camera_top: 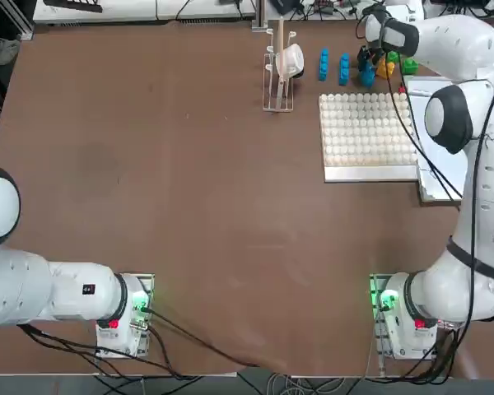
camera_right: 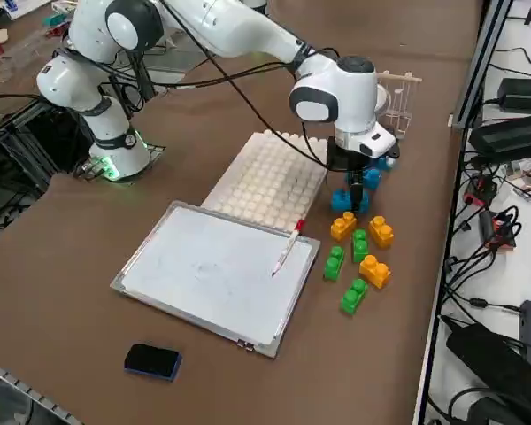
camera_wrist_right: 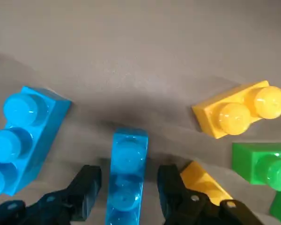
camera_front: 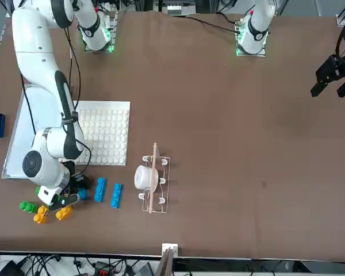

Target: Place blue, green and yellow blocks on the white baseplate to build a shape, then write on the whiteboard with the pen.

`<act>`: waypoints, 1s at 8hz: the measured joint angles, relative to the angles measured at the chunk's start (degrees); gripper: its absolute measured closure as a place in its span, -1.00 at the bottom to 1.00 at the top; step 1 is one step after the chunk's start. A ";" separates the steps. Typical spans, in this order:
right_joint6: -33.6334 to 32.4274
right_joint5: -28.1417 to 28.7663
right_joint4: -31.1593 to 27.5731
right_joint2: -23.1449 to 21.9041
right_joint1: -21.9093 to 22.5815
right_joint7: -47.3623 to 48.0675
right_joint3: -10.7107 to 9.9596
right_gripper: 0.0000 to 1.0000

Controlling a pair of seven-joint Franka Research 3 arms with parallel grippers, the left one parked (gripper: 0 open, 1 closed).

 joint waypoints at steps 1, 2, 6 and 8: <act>0.00 0.00 0.00 0.06 0.00 -0.03 0.00 -0.47; 0.00 0.00 0.00 0.17 0.00 -0.05 0.00 -0.44; 0.01 0.00 0.00 0.46 0.02 -0.10 0.00 -0.20; 0.02 0.00 0.01 0.45 0.02 -0.10 0.00 0.06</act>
